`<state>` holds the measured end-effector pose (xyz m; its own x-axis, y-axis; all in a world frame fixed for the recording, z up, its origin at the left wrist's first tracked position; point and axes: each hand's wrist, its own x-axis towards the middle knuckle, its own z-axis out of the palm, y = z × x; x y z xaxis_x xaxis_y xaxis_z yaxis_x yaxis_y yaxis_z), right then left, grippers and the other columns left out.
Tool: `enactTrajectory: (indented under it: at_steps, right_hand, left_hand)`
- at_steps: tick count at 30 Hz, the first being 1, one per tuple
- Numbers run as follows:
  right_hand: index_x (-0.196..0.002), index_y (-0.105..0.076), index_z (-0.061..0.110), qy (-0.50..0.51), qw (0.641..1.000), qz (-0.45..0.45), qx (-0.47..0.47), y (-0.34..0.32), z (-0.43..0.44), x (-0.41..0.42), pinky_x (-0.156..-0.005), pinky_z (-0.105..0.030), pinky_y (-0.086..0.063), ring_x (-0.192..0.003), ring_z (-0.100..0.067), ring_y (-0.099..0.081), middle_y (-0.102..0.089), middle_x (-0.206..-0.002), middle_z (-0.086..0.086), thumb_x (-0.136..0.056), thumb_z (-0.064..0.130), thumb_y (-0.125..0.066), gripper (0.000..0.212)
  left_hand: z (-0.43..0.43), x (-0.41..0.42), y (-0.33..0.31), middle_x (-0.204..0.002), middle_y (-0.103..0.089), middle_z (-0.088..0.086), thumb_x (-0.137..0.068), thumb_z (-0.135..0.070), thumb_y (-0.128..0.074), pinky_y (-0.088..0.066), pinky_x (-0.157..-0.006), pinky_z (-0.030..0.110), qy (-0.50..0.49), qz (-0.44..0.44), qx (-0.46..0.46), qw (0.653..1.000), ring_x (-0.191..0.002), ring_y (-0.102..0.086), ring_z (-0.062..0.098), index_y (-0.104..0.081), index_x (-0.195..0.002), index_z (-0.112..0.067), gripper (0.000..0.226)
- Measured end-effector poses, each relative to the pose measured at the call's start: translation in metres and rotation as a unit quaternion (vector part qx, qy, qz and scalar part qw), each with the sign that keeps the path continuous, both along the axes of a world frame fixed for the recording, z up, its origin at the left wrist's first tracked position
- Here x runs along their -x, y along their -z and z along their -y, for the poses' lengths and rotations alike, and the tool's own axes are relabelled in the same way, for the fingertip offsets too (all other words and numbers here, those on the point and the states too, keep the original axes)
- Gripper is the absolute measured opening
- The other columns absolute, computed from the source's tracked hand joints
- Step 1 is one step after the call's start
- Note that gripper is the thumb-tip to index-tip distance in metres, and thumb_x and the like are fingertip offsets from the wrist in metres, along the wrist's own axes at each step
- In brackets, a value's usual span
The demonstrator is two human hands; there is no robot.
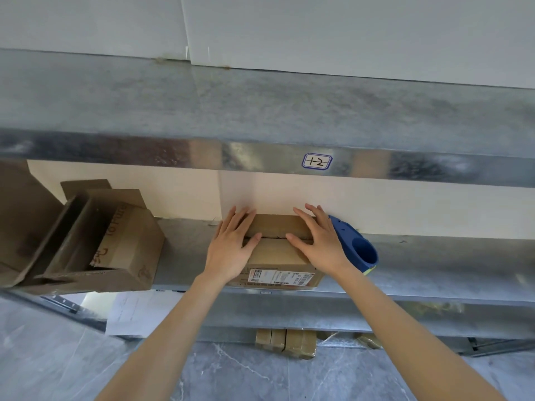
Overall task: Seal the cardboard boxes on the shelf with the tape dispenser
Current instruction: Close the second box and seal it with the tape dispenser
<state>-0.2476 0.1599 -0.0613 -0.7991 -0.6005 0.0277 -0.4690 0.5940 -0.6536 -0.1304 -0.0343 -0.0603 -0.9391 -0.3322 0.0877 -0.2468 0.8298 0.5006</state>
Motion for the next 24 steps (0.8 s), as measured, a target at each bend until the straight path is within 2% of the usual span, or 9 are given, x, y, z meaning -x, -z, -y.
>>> enactTrajectory:
  at_steps: [4, 8, 10, 12, 13, 15, 17, 20, 24]
  right_hand:
    - [-0.147, -0.036, 0.039, -0.002, 1.000, 0.015, -0.006, 0.001, 0.001, 0.002, -0.119, -0.039, -0.019, -0.151, -0.008, -0.002, -0.020, -0.159, 0.013, -0.093, 0.053, -0.058, 0.060]
    - [-0.146, -0.038, 0.037, 0.006, 0.998, 0.040, 0.039, 0.002, -0.002, 0.000, -0.110, -0.028, -0.026, -0.145, -0.005, -0.016, -0.023, -0.156, 0.015, -0.092, 0.050, -0.060, 0.060]
    - [-0.144, -0.043, 0.034, 0.020, 0.996, 0.061, 0.060, 0.002, -0.002, 0.001, -0.106, -0.025, -0.030, -0.139, -0.004, -0.025, -0.029, -0.151, 0.014, -0.094, 0.045, -0.061, 0.055]
    - [-0.142, -0.048, 0.030, 0.028, 0.992, 0.088, 0.087, 0.001, -0.002, 0.001, -0.110, -0.026, -0.032, -0.135, -0.005, -0.031, -0.034, -0.145, 0.012, -0.097, 0.038, -0.060, 0.047]
    - [-0.141, -0.049, 0.029, 0.030, 0.989, 0.103, 0.102, 0.000, -0.002, 0.001, -0.112, -0.027, -0.031, -0.133, -0.005, -0.033, -0.036, -0.143, 0.012, -0.098, 0.033, -0.058, 0.043]
    - [-0.138, -0.052, 0.029, 0.038, 0.983, 0.127, 0.127, -0.001, -0.003, 0.000, -0.109, -0.022, -0.031, -0.131, -0.007, -0.036, -0.039, -0.139, 0.010, -0.100, 0.023, -0.056, 0.038]
    - [-0.136, -0.054, 0.030, 0.047, 0.980, 0.137, 0.133, -0.001, -0.004, -0.001, -0.099, -0.012, -0.030, -0.129, -0.008, -0.038, -0.041, -0.137, 0.008, -0.100, 0.017, -0.055, 0.039]
    - [-0.135, -0.054, 0.029, 0.057, 0.981, 0.133, 0.127, -0.001, -0.002, -0.001, -0.098, -0.012, -0.029, -0.128, -0.009, -0.040, -0.042, -0.135, 0.007, -0.099, 0.016, -0.056, 0.039]
    - [-0.134, -0.055, 0.029, 0.068, 0.981, 0.126, 0.132, -0.003, -0.001, -0.002, -0.102, -0.020, -0.030, -0.127, -0.009, -0.040, -0.042, -0.133, 0.008, -0.098, 0.017, -0.057, 0.038]
  left_hand:
    - [0.003, 0.001, 0.003, -0.165, -0.013, -0.016, -0.102, -0.047, -0.044, -0.017, -0.124, 0.038, 0.013, 0.002, -0.003, 1.000, -0.153, 0.002, 0.008, -0.024, -0.157, -0.030, 0.061]
    - [0.003, -0.001, 0.006, -0.164, -0.016, -0.015, -0.099, -0.046, -0.053, -0.025, -0.118, 0.034, 0.004, -0.042, -0.051, 0.998, -0.153, -0.002, 0.007, -0.031, -0.154, -0.028, 0.062]
    - [0.004, 0.001, 0.006, -0.164, -0.015, -0.013, -0.098, -0.042, -0.056, -0.019, -0.114, 0.018, 0.006, -0.051, -0.088, 0.995, -0.152, -0.002, 0.006, -0.033, -0.153, -0.025, 0.062]
    - [0.005, 0.002, 0.005, -0.164, -0.018, -0.011, -0.097, -0.037, -0.060, -0.007, -0.105, -0.003, 0.013, -0.057, -0.119, 0.991, -0.152, -0.003, 0.007, -0.035, -0.152, -0.022, 0.062]
    - [0.006, 0.003, 0.005, -0.163, -0.020, -0.010, -0.097, -0.036, -0.061, -0.006, -0.104, -0.004, 0.019, -0.062, -0.129, 0.990, -0.152, -0.003, 0.007, -0.036, -0.152, -0.020, 0.062]
    - [0.010, 0.003, 0.007, -0.163, -0.021, -0.012, -0.096, -0.036, -0.062, -0.012, -0.118, 0.013, 0.031, -0.065, -0.136, 0.988, -0.152, -0.003, 0.004, -0.037, -0.151, -0.021, 0.063]
    - [0.013, 0.002, 0.007, -0.163, -0.019, -0.014, -0.095, -0.039, -0.062, -0.018, -0.122, 0.031, 0.042, -0.055, -0.124, 0.990, -0.150, -0.001, 0.001, -0.036, -0.152, -0.022, 0.065]
    - [0.012, -0.005, 0.008, -0.163, -0.012, -0.015, -0.091, -0.052, -0.062, -0.033, -0.113, 0.035, 0.049, -0.050, -0.062, 0.996, -0.151, -0.005, 0.005, -0.035, -0.151, -0.025, 0.071]
    - [0.004, -0.024, 0.011, -0.156, -0.017, -0.010, -0.084, -0.062, -0.064, -0.054, -0.092, 0.041, -0.036, -0.091, -0.064, 0.993, -0.142, -0.031, 0.016, -0.037, -0.149, -0.028, 0.078]
